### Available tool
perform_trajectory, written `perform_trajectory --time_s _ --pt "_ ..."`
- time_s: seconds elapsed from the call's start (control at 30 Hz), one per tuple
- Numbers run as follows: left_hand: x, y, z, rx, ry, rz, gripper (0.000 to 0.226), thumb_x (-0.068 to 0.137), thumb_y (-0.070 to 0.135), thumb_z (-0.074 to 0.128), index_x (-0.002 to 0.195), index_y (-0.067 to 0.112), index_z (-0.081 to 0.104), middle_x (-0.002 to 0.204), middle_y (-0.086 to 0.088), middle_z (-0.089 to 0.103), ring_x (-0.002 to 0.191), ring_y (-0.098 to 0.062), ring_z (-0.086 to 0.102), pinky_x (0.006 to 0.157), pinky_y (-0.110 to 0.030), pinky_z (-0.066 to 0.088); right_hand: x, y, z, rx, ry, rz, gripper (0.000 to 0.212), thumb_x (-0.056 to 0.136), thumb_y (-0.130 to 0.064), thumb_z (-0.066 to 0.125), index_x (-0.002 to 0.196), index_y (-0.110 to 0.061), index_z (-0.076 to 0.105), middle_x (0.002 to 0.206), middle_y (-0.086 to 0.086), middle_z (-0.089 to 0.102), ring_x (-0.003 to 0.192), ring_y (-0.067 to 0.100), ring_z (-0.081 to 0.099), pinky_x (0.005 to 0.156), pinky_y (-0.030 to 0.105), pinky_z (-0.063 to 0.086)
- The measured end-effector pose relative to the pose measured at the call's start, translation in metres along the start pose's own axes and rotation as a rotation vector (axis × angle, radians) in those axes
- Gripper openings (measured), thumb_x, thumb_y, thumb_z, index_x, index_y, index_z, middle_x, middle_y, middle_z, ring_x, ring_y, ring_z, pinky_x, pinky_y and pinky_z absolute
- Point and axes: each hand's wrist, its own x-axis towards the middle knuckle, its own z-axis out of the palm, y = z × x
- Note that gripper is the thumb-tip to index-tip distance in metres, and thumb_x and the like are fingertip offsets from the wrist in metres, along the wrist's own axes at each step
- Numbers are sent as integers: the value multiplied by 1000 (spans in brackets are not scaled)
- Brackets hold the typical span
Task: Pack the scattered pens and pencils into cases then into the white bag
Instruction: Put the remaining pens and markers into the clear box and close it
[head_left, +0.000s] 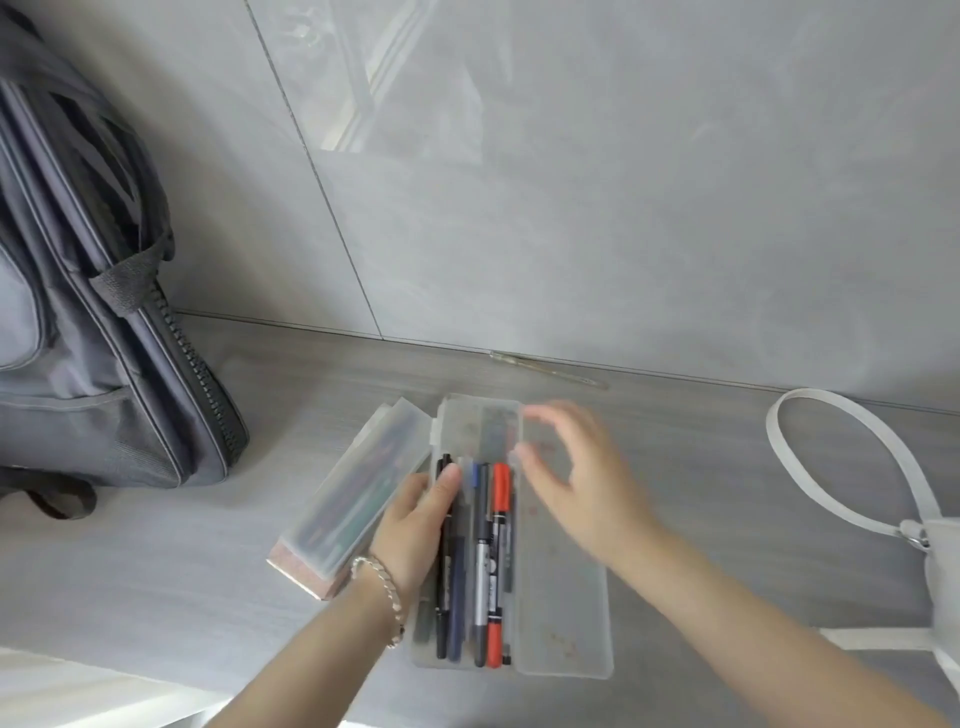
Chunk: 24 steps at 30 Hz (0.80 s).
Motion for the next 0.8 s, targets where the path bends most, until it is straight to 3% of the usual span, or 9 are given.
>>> perform_trajectory --time_s 0.07,0.13,0.2,0.27,0.4,0.47,0.57,0.67,0.8 --pt "13 5 -23 10 15 6 35 84 48 58 95 15 63 89 -7 68 78 -21 63 71 -31 50 25 23 3 34 148 207 21 88 -17 55 108 -15 60 77 -8 56 72 9 53 73 22 41" --pt "24 13 -44 62 53 12 40 76 55 61 87 16 62 84 -8 66 71 -22 62 68 -31 50 43 42 11 -70 -41 359 24 93 -16 47 114 -19 57 57 -10 45 55 11 44 58 26 35" --pt "32 18 -59 128 86 0 51 74 60 59 96 14 60 86 -10 65 71 -23 61 71 -33 52 52 50 21 -188 -375 342 31 97 -21 38 126 -26 48 64 -9 47 64 16 46 64 25 35" --pt "39 20 -69 155 114 -3 45 85 50 55 107 12 57 85 -9 65 68 -21 61 62 -29 50 60 49 35 -229 -595 304 35 100 -25 31 133 -31 37 82 -2 52 78 21 51 70 27 37" --pt "44 22 -80 194 127 43 38 90 41 50 108 9 60 84 -5 66 71 -16 60 63 -27 45 77 53 50 -323 -705 336 38 100 -25 28 138 -27 29 106 17 62 91 29 57 73 31 40" --pt "44 24 -83 129 98 33 32 91 38 49 101 10 63 88 -9 68 75 -21 62 68 -30 49 79 54 53 -343 -761 336 33 99 -26 30 131 -22 40 113 14 62 99 31 58 72 30 40" --pt "47 27 -86 52 93 14 24 92 37 49 90 18 64 94 -12 70 83 -28 64 85 -41 52 76 59 59 -364 -685 345 28 96 -34 39 104 -15 57 107 10 65 91 29 59 69 30 42" --pt "54 27 -85 51 122 14 26 91 38 50 89 17 64 92 -11 69 85 -28 63 90 -44 50 71 65 62 -374 -558 402 8 85 -22 54 83 -16 49 97 11 65 83 30 59 62 25 37" --pt "60 29 -75 24 120 12 27 91 38 50 85 16 62 80 -7 65 73 -24 60 80 -38 50 70 64 55 -285 -486 487 24 87 -9 48 111 -13 45 96 11 56 81 28 57 66 28 42"
